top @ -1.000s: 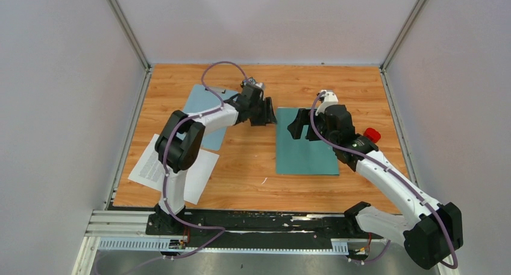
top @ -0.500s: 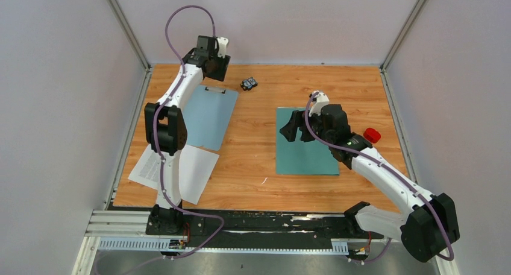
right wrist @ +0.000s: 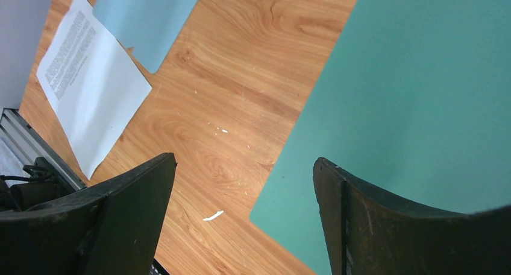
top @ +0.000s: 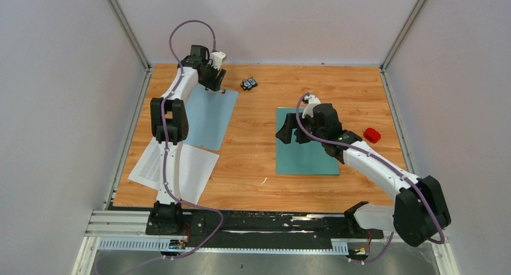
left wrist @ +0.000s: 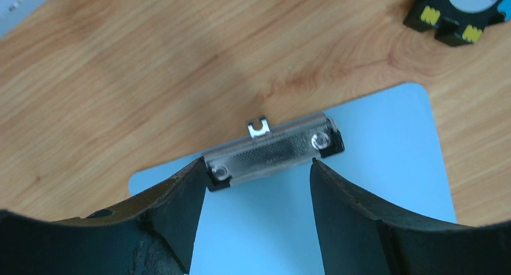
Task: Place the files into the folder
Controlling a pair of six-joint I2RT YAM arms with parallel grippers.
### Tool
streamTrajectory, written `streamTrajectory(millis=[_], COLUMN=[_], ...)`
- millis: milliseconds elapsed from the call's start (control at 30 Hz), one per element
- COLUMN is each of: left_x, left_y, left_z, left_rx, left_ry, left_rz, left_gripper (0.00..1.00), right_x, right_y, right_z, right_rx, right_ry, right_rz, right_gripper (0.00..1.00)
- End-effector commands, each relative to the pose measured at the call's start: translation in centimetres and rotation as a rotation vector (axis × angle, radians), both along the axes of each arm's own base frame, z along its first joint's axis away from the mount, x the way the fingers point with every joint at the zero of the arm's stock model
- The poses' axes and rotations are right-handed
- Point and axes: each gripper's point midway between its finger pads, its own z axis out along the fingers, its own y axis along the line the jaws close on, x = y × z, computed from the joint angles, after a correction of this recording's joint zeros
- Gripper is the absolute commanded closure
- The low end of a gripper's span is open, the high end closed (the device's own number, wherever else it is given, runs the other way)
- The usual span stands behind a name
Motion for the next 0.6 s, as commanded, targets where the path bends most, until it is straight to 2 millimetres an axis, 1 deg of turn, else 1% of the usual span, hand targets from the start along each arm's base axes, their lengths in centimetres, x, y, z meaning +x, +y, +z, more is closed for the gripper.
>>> streamTrajectory(millis=[0, 67, 133, 200, 267, 333, 433, 500, 567], left_x=[3.1, 3.4, 3.6, 3.5, 3.1, 2.3, 1.2, 0.4, -0.3], left_y=[-0.7, -1.1, -1.0, -0.5, 0.3, 1.6, 3.9, 5.6, 6.9], left_z=[1.6, 0.5, -0.2, -0.9, -1.6, -2.4, -2.9, -3.0, -2.8], left_rx=[-0.018, -0.047, -0.065, -0.066, -0.051, -0.017, 0.002, 0.0, -0.024], left_ry=[-0.113, -0.098, -0.08, -0.06, -0.03, 0.009, 0.059, 0.081, 0.089], left_rz=[-0.015, 0.001, 0.042, 0.086, 0.128, 0.179, 0.269, 0.339, 0.409], left_gripper=[0.28, 0.28, 0.29, 0.3, 0.31, 0.32, 0.35, 0.43, 0.53], right_x=[1.2, 1.3, 1.5, 1.8, 2.0, 2.2, 2.1, 2.4, 2.4], right_y=[1.3, 1.5, 1.6, 1.6, 1.6, 1.9, 3.3, 4.6, 6.2], right_z=[1.3, 1.1, 0.9, 0.7, 0.1, -0.6, -1.5, -1.5, -1.9], right_rx=[0.056, 0.055, 0.054, 0.053, 0.058, 0.075, 0.118, 0.147, 0.167], right_ry=[-0.014, -0.004, 0.0, -0.001, 0.015, 0.048, 0.107, 0.112, 0.135], right_rz=[0.019, 0.022, 0.021, 0.007, -0.013, -0.028, -0.024, -0.018, -0.008], right_gripper=[0.16, 0.17, 0.17, 0.17, 0.18, 0.19, 0.21, 0.22, 0.23])
